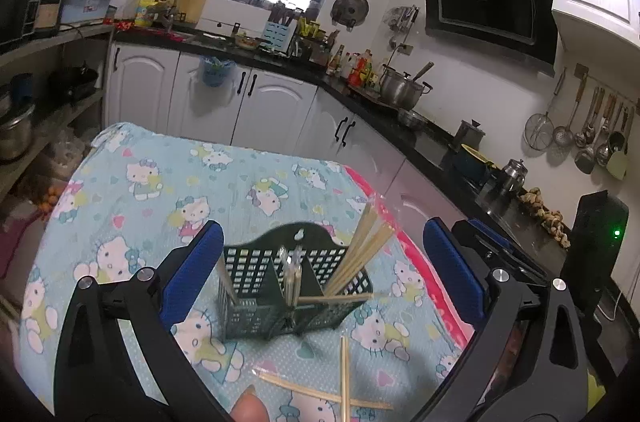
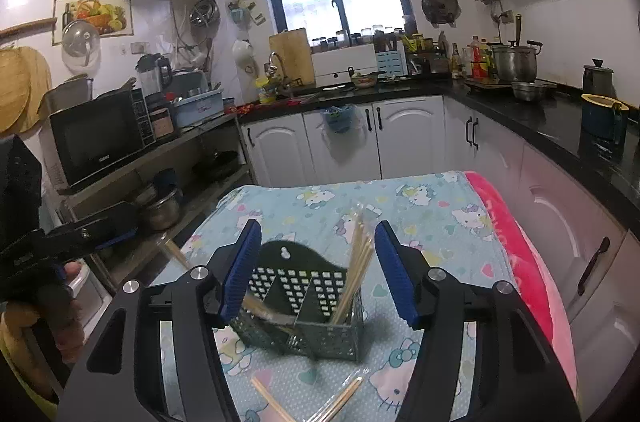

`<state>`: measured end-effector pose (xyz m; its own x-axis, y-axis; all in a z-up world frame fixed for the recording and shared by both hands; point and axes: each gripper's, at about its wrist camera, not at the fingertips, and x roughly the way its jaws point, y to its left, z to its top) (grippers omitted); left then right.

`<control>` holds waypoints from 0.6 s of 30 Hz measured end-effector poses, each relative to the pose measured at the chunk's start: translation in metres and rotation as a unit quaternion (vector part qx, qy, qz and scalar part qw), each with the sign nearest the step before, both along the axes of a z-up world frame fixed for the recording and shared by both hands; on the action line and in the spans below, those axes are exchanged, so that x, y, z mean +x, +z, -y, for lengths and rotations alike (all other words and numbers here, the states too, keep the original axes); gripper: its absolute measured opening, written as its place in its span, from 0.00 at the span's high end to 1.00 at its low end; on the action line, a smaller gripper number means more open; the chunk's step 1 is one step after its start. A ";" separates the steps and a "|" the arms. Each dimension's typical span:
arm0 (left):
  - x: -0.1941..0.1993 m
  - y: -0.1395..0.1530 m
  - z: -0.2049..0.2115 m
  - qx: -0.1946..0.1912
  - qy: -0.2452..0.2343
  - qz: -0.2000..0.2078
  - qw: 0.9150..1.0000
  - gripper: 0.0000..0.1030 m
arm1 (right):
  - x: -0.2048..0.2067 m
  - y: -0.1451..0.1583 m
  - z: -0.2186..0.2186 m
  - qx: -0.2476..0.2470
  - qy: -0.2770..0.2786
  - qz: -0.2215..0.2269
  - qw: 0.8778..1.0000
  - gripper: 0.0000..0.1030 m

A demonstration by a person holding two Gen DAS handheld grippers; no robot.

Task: Organize utensils
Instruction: 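Withdraw both open grippers from the basket toward the remaining chopsticks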

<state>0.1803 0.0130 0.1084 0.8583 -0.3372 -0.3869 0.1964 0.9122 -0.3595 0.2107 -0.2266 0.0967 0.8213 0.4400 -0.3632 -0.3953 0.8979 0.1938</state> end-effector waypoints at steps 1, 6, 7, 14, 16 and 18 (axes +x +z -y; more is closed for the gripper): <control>-0.002 -0.002 -0.001 -0.001 0.001 -0.001 1.000 0.10 | -0.003 -0.001 -0.001 -0.003 0.002 0.000 1.000 0.45; -0.014 -0.015 -0.007 -0.008 0.005 -0.014 1.000 0.10 | -0.013 -0.009 -0.003 -0.016 0.007 -0.005 1.000 0.44; -0.015 -0.016 -0.007 -0.009 0.006 -0.016 1.000 0.10 | -0.015 -0.010 -0.004 -0.020 0.008 -0.006 1.000 0.44; -0.029 -0.031 -0.009 -0.009 0.007 -0.028 1.000 0.10 | -0.026 -0.022 -0.008 -0.036 0.013 -0.013 0.999 0.44; -0.031 -0.036 -0.010 -0.008 0.007 -0.036 0.999 0.10 | -0.029 -0.026 -0.008 -0.040 0.015 -0.017 0.999 0.44; -0.033 -0.042 -0.010 -0.007 0.010 -0.044 0.999 0.10 | -0.031 -0.029 -0.008 -0.044 0.017 -0.019 0.999 0.44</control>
<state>0.1474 0.0233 0.0665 0.8281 -0.3261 -0.4559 0.1456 0.9106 -0.3869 0.1799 -0.2182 0.0678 0.7914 0.4319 -0.4326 -0.4189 0.8986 0.1307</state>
